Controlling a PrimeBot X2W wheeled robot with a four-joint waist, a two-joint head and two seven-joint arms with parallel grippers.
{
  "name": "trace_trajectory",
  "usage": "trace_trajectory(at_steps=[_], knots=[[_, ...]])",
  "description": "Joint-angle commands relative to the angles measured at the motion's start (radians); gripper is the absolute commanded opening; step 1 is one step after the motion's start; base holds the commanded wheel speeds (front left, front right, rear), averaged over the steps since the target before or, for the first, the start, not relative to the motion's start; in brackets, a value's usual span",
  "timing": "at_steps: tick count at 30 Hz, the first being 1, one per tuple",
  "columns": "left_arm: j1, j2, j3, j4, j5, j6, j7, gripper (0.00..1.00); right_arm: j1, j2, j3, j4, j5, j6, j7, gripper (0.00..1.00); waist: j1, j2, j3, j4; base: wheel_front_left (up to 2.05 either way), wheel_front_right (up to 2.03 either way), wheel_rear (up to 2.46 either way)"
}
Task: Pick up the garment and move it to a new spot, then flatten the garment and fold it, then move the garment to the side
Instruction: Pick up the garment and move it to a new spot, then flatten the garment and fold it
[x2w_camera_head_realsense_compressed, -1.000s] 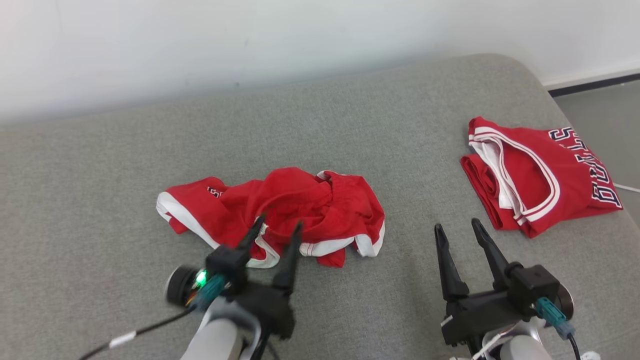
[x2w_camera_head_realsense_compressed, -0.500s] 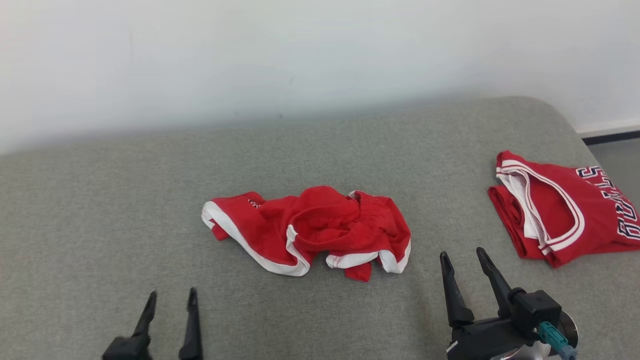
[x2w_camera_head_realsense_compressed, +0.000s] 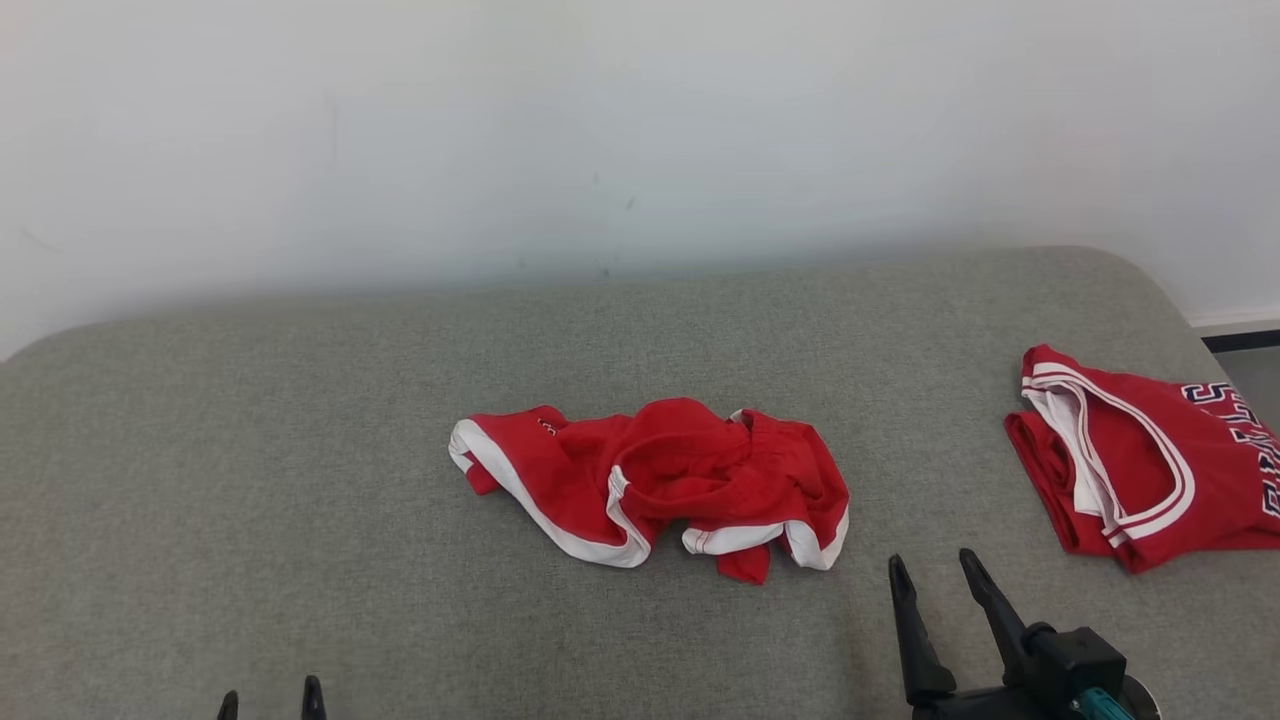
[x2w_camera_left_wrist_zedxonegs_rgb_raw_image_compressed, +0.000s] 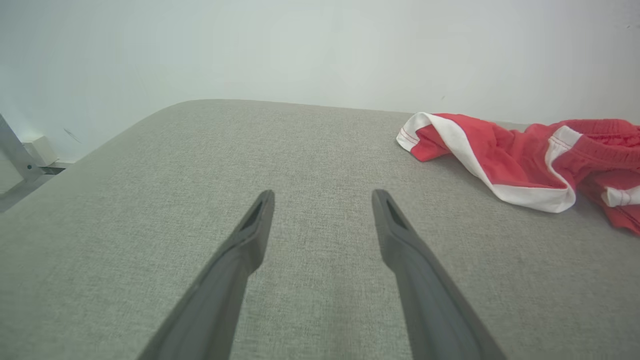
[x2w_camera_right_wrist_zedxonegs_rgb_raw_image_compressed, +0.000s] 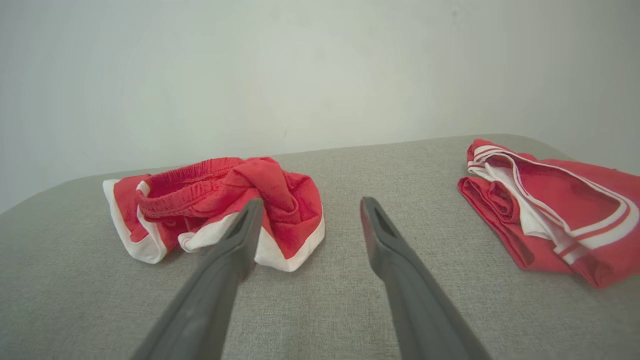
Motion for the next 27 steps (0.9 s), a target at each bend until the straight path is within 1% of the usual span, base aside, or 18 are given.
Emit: trace_trajectory(at_steps=[1,6,11,15,20,21,23,27], knots=[[0.011,0.0,0.007,0.002,-0.003,-0.008,-0.003,1.0,0.014,0.0,-0.001,0.002,0.007,-0.003,0.0,1.0,0.0001,0.0,-0.003,0.004,0.0,0.0,0.0],[0.012,-0.002,0.024,0.005,-0.004,-0.014,-0.003,1.0,0.017,0.0,0.01,0.011,0.002,-0.003,0.0,1.0,0.0001,0.0,-0.002,0.008,0.0,0.0,0.0],[0.004,-0.002,0.015,0.007,-0.012,-0.014,-0.003,1.0,0.007,0.0,0.021,0.014,0.0,-0.003,0.0,1.0,0.0001,0.0,0.002,0.021,0.0,0.0,0.0],[-0.009,-0.002,-0.006,0.007,-0.022,-0.008,-0.003,1.0,-0.022,0.0,0.076,0.007,0.036,-0.003,0.0,1.0,0.0001,0.0,0.014,0.043,0.0,0.0,0.0],[-0.023,-0.002,-0.049,0.018,-0.04,-0.003,-0.003,1.0,-0.103,0.0,0.17,0.019,0.082,-0.003,0.0,1.0,0.0001,0.0,0.04,0.103,0.0,0.0,0.0],[-0.023,-0.002,-0.049,0.018,-0.04,-0.003,-0.003,1.0,-0.103,0.0,0.17,0.019,0.082,-0.003,0.0,1.0,0.0001,0.0,0.04,0.103,0.0,0.0,0.0],[-0.024,-0.002,-0.07,0.029,-0.05,-0.004,-0.003,1.0,-0.153,0.0,0.203,0.038,0.11,-0.003,0.0,1.0,0.0001,0.0,0.051,0.137,0.0,0.0,0.0],[-0.052,-0.002,-0.095,0.04,-0.06,0.004,-0.003,1.0,-0.251,0.0,0.25,0.099,0.116,-0.003,0.0,1.0,0.0001,0.0,0.087,0.209,0.0,0.0,0.0]])
